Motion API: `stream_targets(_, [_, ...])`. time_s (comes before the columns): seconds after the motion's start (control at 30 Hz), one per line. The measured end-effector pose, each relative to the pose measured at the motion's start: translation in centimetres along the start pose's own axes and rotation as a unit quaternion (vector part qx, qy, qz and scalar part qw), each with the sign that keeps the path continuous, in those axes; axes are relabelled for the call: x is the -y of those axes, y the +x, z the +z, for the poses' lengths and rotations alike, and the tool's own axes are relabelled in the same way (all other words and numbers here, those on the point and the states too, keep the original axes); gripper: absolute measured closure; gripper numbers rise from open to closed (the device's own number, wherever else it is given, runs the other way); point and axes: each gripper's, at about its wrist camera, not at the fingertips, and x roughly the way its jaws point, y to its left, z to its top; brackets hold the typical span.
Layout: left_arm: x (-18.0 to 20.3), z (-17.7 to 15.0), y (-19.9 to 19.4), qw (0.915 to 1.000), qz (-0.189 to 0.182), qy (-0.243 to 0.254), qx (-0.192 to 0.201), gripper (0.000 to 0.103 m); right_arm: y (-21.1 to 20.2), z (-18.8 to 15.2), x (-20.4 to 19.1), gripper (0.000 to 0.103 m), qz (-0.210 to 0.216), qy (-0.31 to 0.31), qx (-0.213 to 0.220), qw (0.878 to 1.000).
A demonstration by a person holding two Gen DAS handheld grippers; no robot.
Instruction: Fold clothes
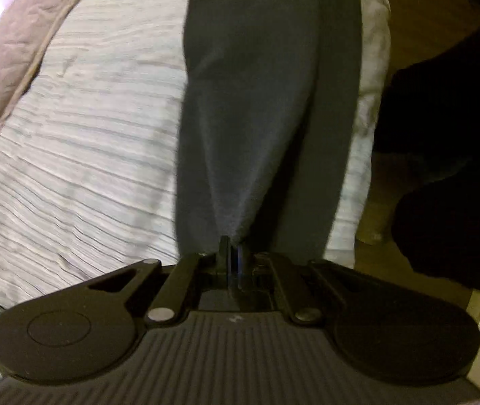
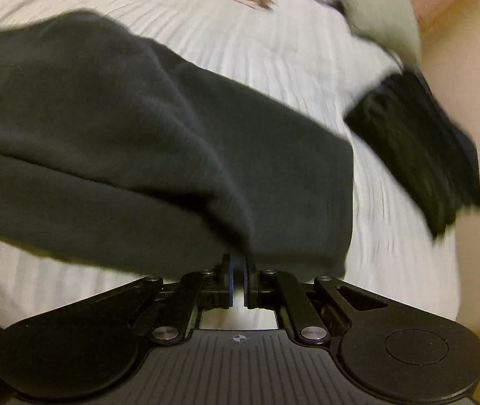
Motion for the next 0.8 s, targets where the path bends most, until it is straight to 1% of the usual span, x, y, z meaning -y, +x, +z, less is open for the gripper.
stream_targets(0.03, [0.6, -0.5, 0.4, 1.0, 0.001, 0.0, 0.003, 0.101, -0.1, 0.0, 0.8, 0.101, 0.01, 0.039, 0.003, 0.999])
stream_targets(0.1, [1.1, -0.8, 0.3, 1.0, -0.001, -0.002, 0.008, 0.101, -0.4, 0.0, 2.3, 0.1, 0.029, 0.117, 0.009, 0.993])
stream_targets(0.13, [1.5, -0.8, 0.1, 1.0, 0.0, -0.001, 0.01, 0.101, -0.6, 0.0, 3.1, 0.093, 0.039, 0.156, 0.012, 0.987])
stream_targets(0.2, [2.0, -0.9, -0.2, 0.9999, 0.002, 0.001, 0.012, 0.101, -0.9, 0.0, 4.6, 0.033, 0.058, 0.233, 0.018, 0.971])
stream_targets(0.23, [2.0, -0.9, -0.2, 0.9999, 0.002, 0.002, 0.011, 0.101, -1.0, 0.0, 5.4, 0.032, 0.068, 0.271, 0.021, 0.96])
stream_targets(0.3, [2.1, -0.8, -0.2, 1.0, 0.005, 0.002, 0.008, 0.101, -1.3, 0.0, 7.0, 0.032, 0.086, 0.345, 0.027, 0.934])
stream_targets(0.37, [1.8, -0.6, -0.3, 1.0, 0.009, 0.0, 0.002, 0.101, -0.9, -0.2, 8.6, 0.032, 0.104, 0.419, 0.031, 0.902])
stream_targets(0.47, [1.5, 0.0, -0.7, 0.9998, 0.015, 0.0, -0.01, 0.101, 2.3, -1.3, 10.5, 0.032, 0.141, 0.521, 0.027, 0.842])
stream_targets(0.5, [1.5, 0.2, -0.8, 0.9998, 0.016, 0.001, -0.014, 0.101, 3.4, -1.6, 11.0, 0.034, 0.155, 0.55, 0.024, 0.82])
stream_targets(0.53, [1.5, 0.5, -0.8, 0.9996, 0.017, 0.002, -0.02, 0.101, 4.4, -1.7, 11.4, 0.037, 0.172, 0.568, 0.025, 0.804])
stream_targets(0.57, [1.5, 0.7, -0.8, 0.9995, 0.019, 0.003, -0.025, 0.101, 5.2, -1.5, 11.7, 0.049, 0.186, 0.57, 0.023, 0.8])
stream_targets(0.6, [1.6, 0.9, -0.8, 0.9994, 0.02, 0.004, -0.03, 0.101, 5.8, -1.2, 12.0, 0.076, 0.195, 0.567, 0.018, 0.8])
stream_targets(0.63, [1.6, 1.1, -0.8, 0.9992, 0.022, 0.004, -0.034, 0.101, 5.7, -1.1, 12.4, 0.091, 0.199, 0.563, 0.017, 0.802])
stream_targets(0.67, [1.5, 1.3, -0.8, 0.999, 0.025, 0.005, -0.037, 0.101, 5.3, -1.0, 13.0, 0.097, 0.197, 0.559, 0.018, 0.805])
stream_targets(0.73, [1.3, 1.6, -1.2, 0.9987, 0.035, 0.004, -0.037, 0.101, 4.6, -1.0, 13.8, 0.097, 0.192, 0.549, 0.018, 0.813])
stream_targets(0.77, [1.1, 1.7, -1.6, 0.9984, 0.045, 0.0, -0.034, 0.101, 4.5, -1.3, 13.8, 0.098, 0.186, 0.542, 0.014, 0.82])
stream_targets(0.8, [0.6, 1.7, -2.4, 0.9976, 0.063, -0.01, -0.025, 0.101, 4.3, -1.5, 13.8, 0.098, 0.18, 0.535, 0.011, 0.826])
